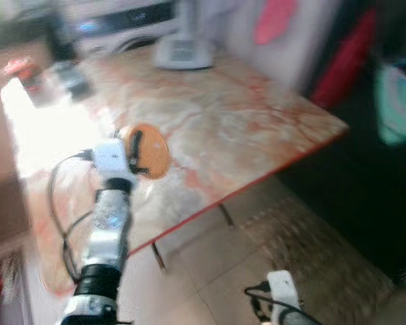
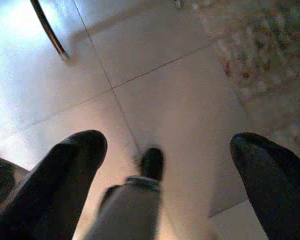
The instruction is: Restocking fridge
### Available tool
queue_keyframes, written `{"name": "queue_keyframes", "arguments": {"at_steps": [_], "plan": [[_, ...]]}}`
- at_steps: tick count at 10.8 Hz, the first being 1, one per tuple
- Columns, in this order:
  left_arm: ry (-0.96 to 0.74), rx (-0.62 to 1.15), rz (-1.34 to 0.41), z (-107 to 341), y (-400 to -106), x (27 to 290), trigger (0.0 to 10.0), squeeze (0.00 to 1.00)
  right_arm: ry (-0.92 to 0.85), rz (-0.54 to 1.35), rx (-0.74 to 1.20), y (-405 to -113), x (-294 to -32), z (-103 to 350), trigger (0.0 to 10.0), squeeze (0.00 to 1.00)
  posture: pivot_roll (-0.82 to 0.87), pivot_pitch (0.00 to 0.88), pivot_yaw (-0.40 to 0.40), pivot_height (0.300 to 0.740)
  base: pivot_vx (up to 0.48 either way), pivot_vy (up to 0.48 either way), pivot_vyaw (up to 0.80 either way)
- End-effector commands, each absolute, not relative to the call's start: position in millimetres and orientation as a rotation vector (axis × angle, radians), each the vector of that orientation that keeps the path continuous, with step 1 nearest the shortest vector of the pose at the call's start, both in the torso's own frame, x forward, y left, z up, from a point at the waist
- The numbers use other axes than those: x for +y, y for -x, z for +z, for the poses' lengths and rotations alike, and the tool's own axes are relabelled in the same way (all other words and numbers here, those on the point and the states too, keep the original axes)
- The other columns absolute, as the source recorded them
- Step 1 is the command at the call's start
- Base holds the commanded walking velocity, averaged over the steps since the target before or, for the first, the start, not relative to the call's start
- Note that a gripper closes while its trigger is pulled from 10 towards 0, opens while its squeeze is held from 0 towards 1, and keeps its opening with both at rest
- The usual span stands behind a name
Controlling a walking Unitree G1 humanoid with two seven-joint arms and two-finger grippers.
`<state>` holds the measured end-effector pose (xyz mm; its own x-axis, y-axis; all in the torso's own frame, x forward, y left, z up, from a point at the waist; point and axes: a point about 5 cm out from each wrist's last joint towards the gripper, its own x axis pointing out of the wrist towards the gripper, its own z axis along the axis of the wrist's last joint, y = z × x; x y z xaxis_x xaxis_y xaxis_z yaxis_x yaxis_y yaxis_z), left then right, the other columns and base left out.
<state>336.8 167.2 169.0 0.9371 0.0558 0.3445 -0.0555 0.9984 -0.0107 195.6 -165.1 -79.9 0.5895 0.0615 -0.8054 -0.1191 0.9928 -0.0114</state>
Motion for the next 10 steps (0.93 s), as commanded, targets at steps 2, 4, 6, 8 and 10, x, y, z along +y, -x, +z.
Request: {"name": "queue_keyframes", "arguments": {"at_steps": [2, 4, 6, 8, 10], "plan": [[0.016, -0.375, 0.041, 173.8, -337.7, 160.4, 10.0, 0.0, 0.066, 0.08, 0.953, -191.5, -172.6, -81.6, 10.0, 0.0, 0.12, 0.088, 0.023, 0.74, 0.0, 0.0, -0.79], [0.018, -0.378, 0.039, 174.4, -337.9, 160.2, 10.0, 0.0, 0.066, 0.079, 0.955, -191.4, -172.6, -81.7, 10.0, 0.0, 0.12, 0.089, 0.024, 0.74, 0.0, 0.0, -0.79], [0.02, -0.382, 0.037, 175.2, -337.9, 159.9, 10.0, 0.0, 0.064, 0.077, 0.955, -191.3, -172.5, -81.8, 10.0, 0.0, 0.12, 0.089, 0.024, 0.74, 0.0, 0.0, -0.79], [0.024, -0.386, 0.034, 175.8, -337.7, 159.1, 10.0, 0.0, 0.066, 0.078, 0.956, -191.2, -172.6, -81.8, 10.0, 0.0, 0.12, 0.089, 0.024, 0.74, 0.0, 0.0, -0.79], [0.026, -0.389, 0.03, 176.2, -337.8, 158.8, 10.0, 0.0, 0.065, 0.076, 0.957, -191.1, -172.6, -81.9, 10.0, 0.0, 0.12, 0.09, 0.024, 0.74, 0.0, 0.0, -0.79]]}}
